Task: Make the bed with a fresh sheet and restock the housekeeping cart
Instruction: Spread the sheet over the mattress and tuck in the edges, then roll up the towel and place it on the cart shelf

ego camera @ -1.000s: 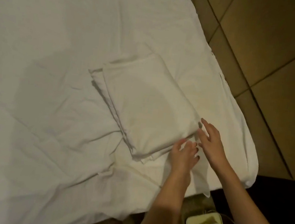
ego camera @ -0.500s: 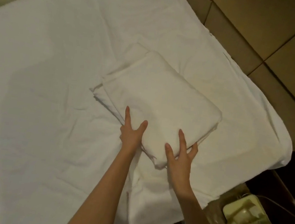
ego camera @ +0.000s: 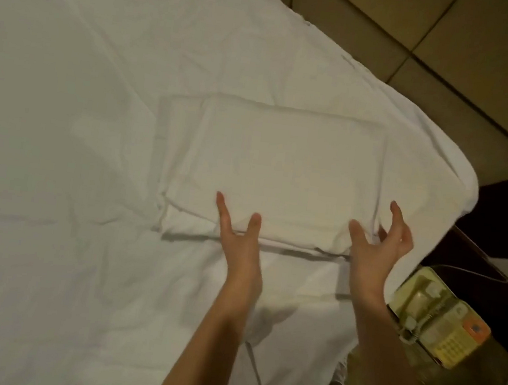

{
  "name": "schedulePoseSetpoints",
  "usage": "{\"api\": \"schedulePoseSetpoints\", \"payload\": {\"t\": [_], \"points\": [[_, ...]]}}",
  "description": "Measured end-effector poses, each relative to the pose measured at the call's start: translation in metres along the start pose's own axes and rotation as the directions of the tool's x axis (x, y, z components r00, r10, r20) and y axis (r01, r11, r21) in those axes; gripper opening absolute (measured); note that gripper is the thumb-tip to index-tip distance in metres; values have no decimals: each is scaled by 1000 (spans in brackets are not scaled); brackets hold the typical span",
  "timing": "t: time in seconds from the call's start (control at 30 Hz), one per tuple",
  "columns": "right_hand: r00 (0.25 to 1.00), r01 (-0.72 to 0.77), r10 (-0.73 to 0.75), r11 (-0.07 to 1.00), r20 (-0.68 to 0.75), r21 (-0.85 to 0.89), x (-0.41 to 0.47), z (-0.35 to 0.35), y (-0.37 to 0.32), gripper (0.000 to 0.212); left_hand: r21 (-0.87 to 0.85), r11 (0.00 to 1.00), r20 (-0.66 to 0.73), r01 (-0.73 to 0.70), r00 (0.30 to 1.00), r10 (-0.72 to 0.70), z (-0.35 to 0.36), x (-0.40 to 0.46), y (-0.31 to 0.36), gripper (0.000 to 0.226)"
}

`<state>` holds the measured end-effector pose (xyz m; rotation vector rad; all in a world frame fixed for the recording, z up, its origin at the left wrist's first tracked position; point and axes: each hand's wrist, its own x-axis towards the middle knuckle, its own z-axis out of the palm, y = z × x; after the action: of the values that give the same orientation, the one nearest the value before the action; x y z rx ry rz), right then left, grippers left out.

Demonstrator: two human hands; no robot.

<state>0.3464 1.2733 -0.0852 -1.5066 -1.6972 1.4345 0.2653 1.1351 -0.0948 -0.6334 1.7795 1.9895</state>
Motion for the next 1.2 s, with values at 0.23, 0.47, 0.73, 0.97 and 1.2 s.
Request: {"api": "schedulePoseSetpoints", "payload": {"t": [0.23,0.47,0.73,0.97,1.2], "points": [[987,-95,86,993,137,63,-68,33,27,78,-60,994,34,94,995,-92,10,-1,-16,94],[987,-109,59,932,150,346,-61,65,-14,68,-239,970,34,38,999,-30,19,-8,8,89],[992,30,-72,937,108,347,-72,12,-123,51,-337,931,5,-139,989,149,40,-90,89,83],[896,101,-247,923,370,371,-143,-64,-218,50,-440,836,-167,-329,944,284,21,-214,170,68],[691,157,-481,828,539,538,-271,-143,-294,54,-284,711,-437,-643,747,501,-51,-366,242,52]]}}
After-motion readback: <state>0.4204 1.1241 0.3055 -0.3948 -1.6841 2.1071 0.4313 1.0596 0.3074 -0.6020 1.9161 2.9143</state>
